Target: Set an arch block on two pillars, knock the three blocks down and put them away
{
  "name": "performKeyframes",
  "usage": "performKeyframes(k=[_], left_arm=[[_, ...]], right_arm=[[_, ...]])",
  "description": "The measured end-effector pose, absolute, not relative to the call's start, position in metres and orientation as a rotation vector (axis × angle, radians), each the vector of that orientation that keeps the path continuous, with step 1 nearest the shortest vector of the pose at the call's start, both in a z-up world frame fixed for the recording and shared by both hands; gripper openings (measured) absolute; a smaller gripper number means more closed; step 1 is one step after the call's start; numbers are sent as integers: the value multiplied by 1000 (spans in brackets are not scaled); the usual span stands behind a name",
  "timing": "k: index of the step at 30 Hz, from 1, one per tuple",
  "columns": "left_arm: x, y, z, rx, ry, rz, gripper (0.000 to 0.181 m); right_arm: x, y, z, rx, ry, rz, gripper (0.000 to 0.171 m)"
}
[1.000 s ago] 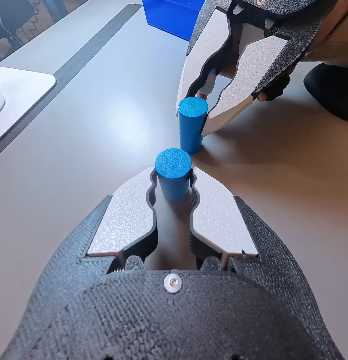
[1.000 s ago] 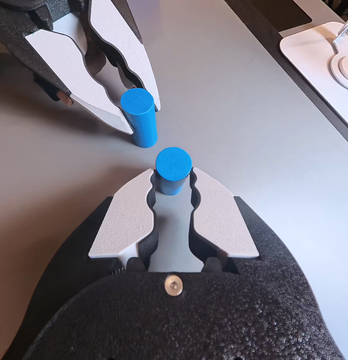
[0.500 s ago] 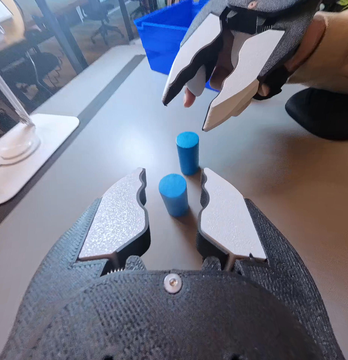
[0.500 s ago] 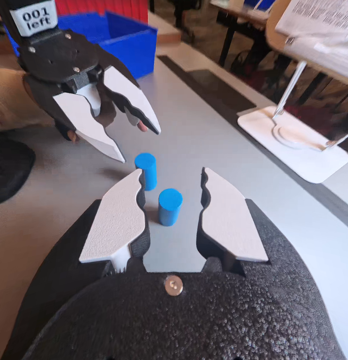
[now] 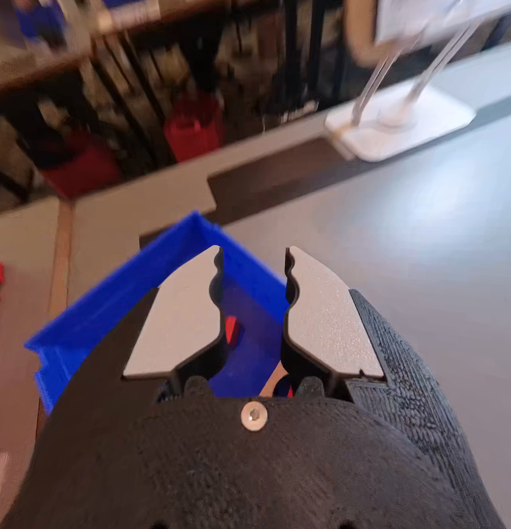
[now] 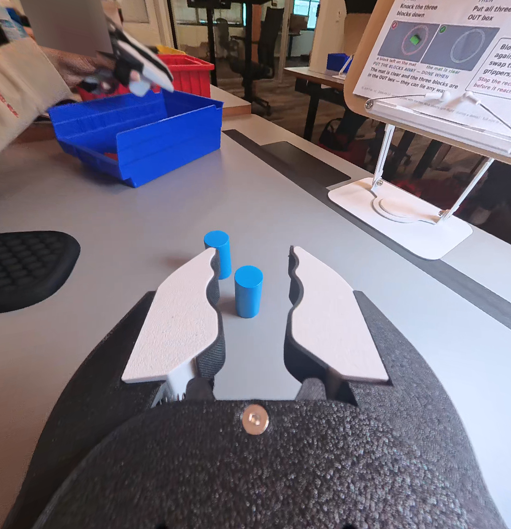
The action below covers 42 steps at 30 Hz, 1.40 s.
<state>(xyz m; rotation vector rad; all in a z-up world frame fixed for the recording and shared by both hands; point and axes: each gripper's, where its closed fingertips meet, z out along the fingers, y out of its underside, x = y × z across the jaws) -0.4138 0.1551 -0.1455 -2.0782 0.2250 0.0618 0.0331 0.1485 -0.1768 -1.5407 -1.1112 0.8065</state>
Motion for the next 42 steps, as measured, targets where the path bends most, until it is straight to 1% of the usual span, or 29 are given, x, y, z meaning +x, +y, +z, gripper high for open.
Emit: performKeyframes(k=[2, 4, 8, 9, 10, 12, 13, 16, 18, 20, 23, 25, 27, 31, 33, 35, 36, 39, 41, 42], left_arm=[[-445, 148, -204, -2268, 220, 102, 45], [-464, 140, -247, -2406, 226, 153, 47], [-470, 139, -286, -2508, 243, 180, 47], [-472, 140, -291, -2530, 265, 224, 36], [-474, 139, -295, -2546, 295, 271, 17], [-482, 141, -288, -2547, 284, 395, 15], [-482, 144, -277, -2510, 270, 428, 15], [-453, 158, -203, -2209, 168, 346, 15], [-402, 159, -145, -1986, 197, 165, 14], [-323, 149, -97, -1777, 317, -138, 14], [-202, 118, -59, -1555, 471, -694, 14], [-138, 96, -53, -1445, 529, -1030, 14], [-96, 82, -58, -1368, 537, -1286, 13], [-59, 66, -75, -1262, 460, -1741, 14], [-52, 68, -91, -1287, 417, -1799, 14], [-45, 71, -107, -1328, 400, -1840, 14], [-45, 73, -110, -1326, 372, -1872, 14], [-46, 79, -118, -1346, 373, -1851, 15], [-53, 89, -124, -1369, 387, -1705, 16], [-57, 95, -129, -1395, 415, -1595, 22]], right_arm=[[32, 147, -176, -1534, -1117, 811, 43], [30, 143, -176, -1524, -1129, 815, 39], [24, 138, -183, -1517, -1165, 786, 37], [23, 138, -185, -1517, -1168, 787, 36], [22, 137, -186, -1518, -1168, 790, 36], [21, 138, -189, -1518, -1163, 794, 35], [21, 138, -189, -1516, -1157, 794, 35], [20, 142, -187, -1495, -1124, 785, 35], [17, 145, -181, -1463, -1084, 784, 36], [10, 146, -170, -1414, -1055, 775, 40], [-7, 139, -151, -1298, -1080, 688, 49], [-18, 131, -135, -1196, -1108, 605, 54], [-26, 119, -118, -1086, -1128, 533, 56], [-33, 106, -116, -950, -1200, 356, 58], [-34, 101, -124, -897, -1222, 305, 52], [-35, 95, -133, -845, -1256, 247, 36], [-36, 94, -137, -828, -1267, 220, 34], [-35, 95, -148, -923, -1324, 342, 34], [-32, 101, -155, -1066, -1358, 482, 34], [-30, 103, -163, -1151, -1400, 542, 33]])
